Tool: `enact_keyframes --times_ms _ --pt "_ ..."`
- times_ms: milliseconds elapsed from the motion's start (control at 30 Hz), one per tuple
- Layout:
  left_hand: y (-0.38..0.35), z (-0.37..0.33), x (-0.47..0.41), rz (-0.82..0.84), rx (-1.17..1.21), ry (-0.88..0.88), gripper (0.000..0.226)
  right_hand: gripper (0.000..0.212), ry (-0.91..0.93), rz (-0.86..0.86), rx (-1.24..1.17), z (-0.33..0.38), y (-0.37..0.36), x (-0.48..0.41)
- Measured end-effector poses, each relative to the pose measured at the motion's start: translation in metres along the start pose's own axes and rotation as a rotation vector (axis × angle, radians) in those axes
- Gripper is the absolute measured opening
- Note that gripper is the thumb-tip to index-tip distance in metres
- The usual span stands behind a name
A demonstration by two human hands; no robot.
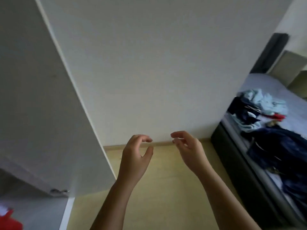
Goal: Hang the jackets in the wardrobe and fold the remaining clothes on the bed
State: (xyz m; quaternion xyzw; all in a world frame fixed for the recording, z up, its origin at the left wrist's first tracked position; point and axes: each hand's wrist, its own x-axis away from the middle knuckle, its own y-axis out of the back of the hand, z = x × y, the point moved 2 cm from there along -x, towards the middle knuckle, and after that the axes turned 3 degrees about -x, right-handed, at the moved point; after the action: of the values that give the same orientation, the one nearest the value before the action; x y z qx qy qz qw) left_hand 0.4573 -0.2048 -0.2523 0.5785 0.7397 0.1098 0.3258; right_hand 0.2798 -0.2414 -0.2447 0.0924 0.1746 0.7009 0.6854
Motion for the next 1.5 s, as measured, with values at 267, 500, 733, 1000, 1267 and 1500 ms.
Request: enact_keyframes --times_ms 267,500,733,1000,1267,1500 --pt "-0.176 -0.116 -0.025 0.314 0.138 -0.22 0.016 0.018 -0.206 -0.417 -0.037 -0.078 0.195 0.032" --pt "-0.311 -0.175 -0.056 0.564 0.236 -0.347 0.016 0.023 -0.349 -0.643 -0.027 -0.139 0.294 0.044" --pt "-0.464 -0.218 -0.125 0.776 0.324 -0.409 0.018 0.024 -0.446 -0.823 0.031 -0.206 0.402 -0.012" --pt "-0.632 -0.272 -0.218 0.968 0.233 -0.496 0.014 0.019 -0.58 -0.855 -0.007 -0.28 0.5 -0.091" --pt "-0.819 -0.32 -0.255 1.252 -0.056 -0.733 0.009 0.014 -0.76 -0.784 0.033 -0.387 0.608 -0.131" --pt "-0.96 -0.278 -0.269 1.453 -0.624 -0.61 0.018 0.024 -0.996 -0.535 0.083 -0.533 0.703 -0.187"
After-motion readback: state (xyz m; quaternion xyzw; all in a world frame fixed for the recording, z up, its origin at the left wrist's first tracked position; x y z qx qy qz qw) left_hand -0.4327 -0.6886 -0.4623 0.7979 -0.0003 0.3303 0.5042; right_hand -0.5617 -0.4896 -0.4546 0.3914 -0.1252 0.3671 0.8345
